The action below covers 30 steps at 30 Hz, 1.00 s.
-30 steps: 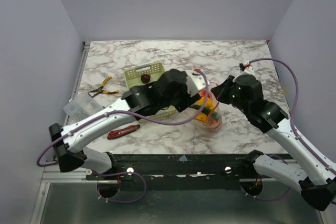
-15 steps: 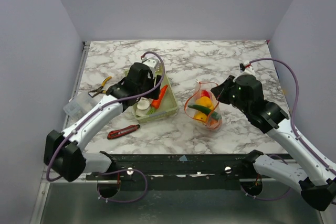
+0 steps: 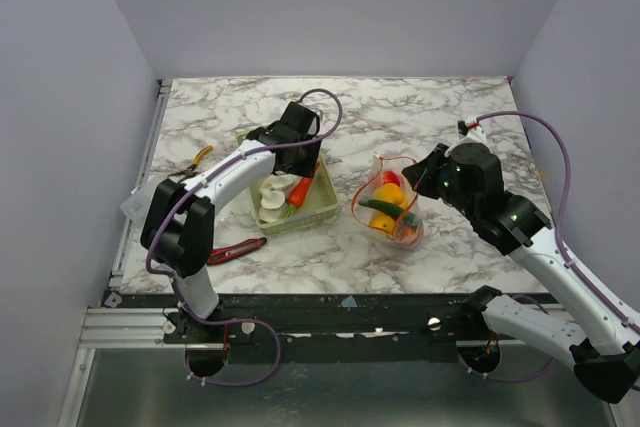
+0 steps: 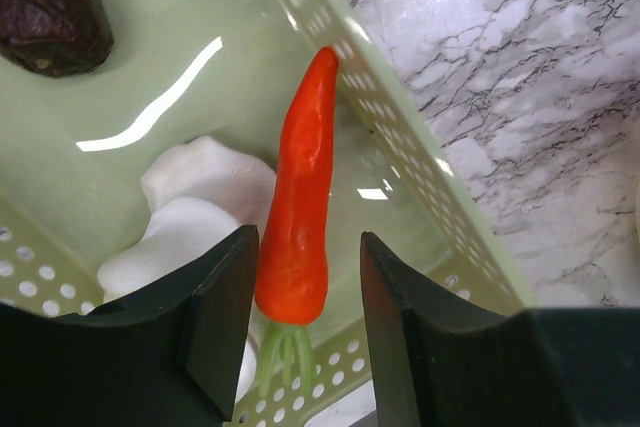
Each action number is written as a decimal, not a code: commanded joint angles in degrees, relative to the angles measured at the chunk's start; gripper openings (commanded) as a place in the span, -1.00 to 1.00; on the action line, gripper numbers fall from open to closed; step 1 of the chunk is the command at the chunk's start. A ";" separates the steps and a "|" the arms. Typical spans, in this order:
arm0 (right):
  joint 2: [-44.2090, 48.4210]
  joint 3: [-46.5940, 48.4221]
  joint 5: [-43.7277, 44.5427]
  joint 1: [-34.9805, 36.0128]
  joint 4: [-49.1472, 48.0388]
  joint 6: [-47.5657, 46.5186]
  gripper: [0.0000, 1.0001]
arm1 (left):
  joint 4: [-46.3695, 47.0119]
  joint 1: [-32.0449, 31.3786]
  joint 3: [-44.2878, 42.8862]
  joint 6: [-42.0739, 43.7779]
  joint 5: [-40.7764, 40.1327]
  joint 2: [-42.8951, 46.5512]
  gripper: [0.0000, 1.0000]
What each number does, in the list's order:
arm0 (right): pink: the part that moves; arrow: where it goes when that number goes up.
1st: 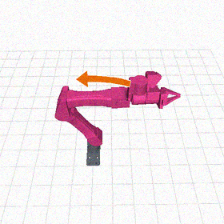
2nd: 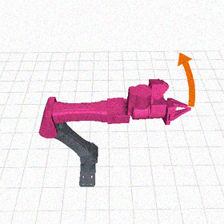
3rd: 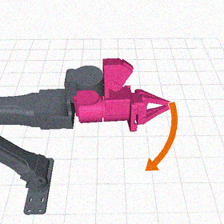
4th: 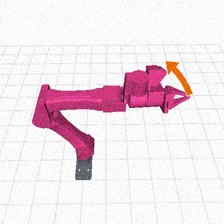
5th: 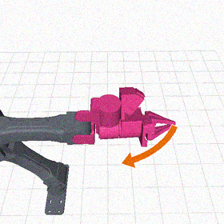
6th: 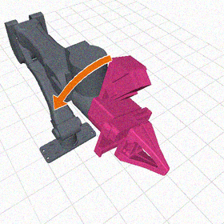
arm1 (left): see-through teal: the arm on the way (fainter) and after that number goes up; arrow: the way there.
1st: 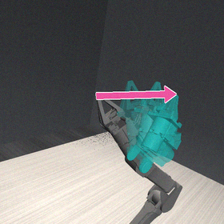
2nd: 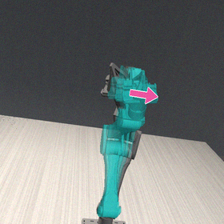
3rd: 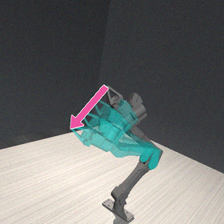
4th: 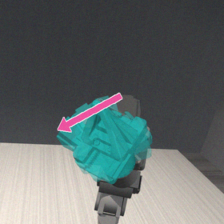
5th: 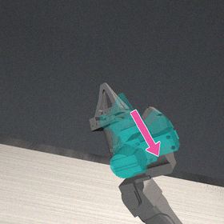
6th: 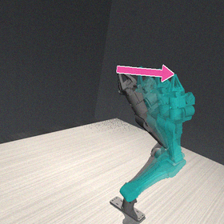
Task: Place the food in the zip-top bag and seal the zipper
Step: Pick up the fake vegetable from the bin.
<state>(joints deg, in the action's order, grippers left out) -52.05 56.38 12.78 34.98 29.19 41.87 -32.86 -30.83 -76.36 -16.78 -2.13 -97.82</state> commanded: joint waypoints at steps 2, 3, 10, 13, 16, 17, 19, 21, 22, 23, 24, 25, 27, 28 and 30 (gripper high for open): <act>0.59 0.08 0.04 0.34 -2.10 -0.40 -0.99 | -3.47 -2.31 -4.61 1.83 -0.69 -6.25 -0.08; 0.57 0.10 0.06 0.29 -2.14 -0.41 -0.99 | -3.59 -2.62 -4.84 1.88 -1.19 -6.84 -0.07; 1.05 -0.42 -0.05 0.35 -2.05 -0.16 -0.99 | -4.42 -3.17 -5.56 1.61 -6.11 -10.42 -0.02; 1.07 -0.40 0.38 0.32 -2.06 -0.34 -0.99 | -4.38 -3.35 -5.56 1.48 -6.72 -11.36 0.00; 0.85 -0.36 0.28 0.33 -2.03 -0.36 -0.99 | -4.73 -3.69 -5.44 1.22 -7.72 -12.15 -0.01; 0.97 -0.46 0.19 0.31 -2.03 -0.37 -0.99 | -4.46 -3.79 -5.15 1.30 -7.92 -12.14 -0.03; 0.93 -0.59 0.14 0.35 -2.18 -0.38 -0.99 | -4.47 -3.79 -5.11 1.39 -8.09 -12.13 -0.10; 0.98 -0.67 0.26 0.35 -2.28 -0.36 -0.99 | -4.73 -3.80 -5.45 1.39 -8.49 -12.15 -0.23; 0.92 -0.59 0.31 0.32 -2.20 -0.34 -0.99 | -4.78 -3.80 -5.42 1.47 -8.52 -12.09 -0.25; 1.02 -0.58 0.33 0.33 -2.17 -0.36 -0.99 | -4.99 -3.87 -5.47 1.53 -8.38 -12.04 -0.26; 1.08 -0.58 0.27 0.30 -2.21 -0.29 -0.99 | -5.23 -3.89 -5.34 1.57 -8.17 -12.12 -0.25; 1.17 -0.62 0.25 0.32 -2.20 -0.22 -0.99 | -5.35 -3.96 -5.31 1.57 -8.15 -12.25 -0.24; 1.32 -0.50 0.29 0.34 -2.16 -0.29 -0.99 | -5.73 -4.14 -5.29 1.66 -8.06 -12.93 -0.18; 1.34 -0.55 0.40 0.35 -2.14 -0.29 -0.99 | -6.05 -4.23 -5.37 1.66 -8.06 -13.30 -0.16; 1.21 -0.38 0.58 0.27 -2.00 -0.46 -0.99 | -6.46 -4.46 -5.38 1.67 -8.15 -14.00 -0.12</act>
<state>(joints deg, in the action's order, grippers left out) -51.88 56.07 12.80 34.98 29.19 41.87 -37.10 -34.54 -80.25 -15.46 -8.95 -109.78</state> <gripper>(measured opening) 0.006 0.426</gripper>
